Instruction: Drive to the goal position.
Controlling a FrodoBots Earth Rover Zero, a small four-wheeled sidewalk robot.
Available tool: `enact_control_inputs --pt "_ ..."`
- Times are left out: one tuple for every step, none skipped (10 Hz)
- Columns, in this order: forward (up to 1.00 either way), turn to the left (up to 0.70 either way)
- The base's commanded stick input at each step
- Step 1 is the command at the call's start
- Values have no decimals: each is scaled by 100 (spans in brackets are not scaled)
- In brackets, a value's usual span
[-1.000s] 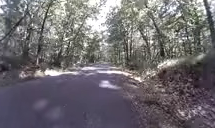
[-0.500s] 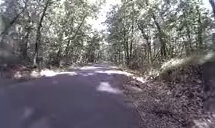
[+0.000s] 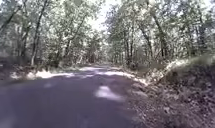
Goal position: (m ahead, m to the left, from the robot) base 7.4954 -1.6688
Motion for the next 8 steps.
enact_control_inputs --pt "70 0" --pt "70 0" --pt "70 0" --pt "70 0" --pt "70 0" --pt "70 0" --pt "70 0" --pt "70 0"
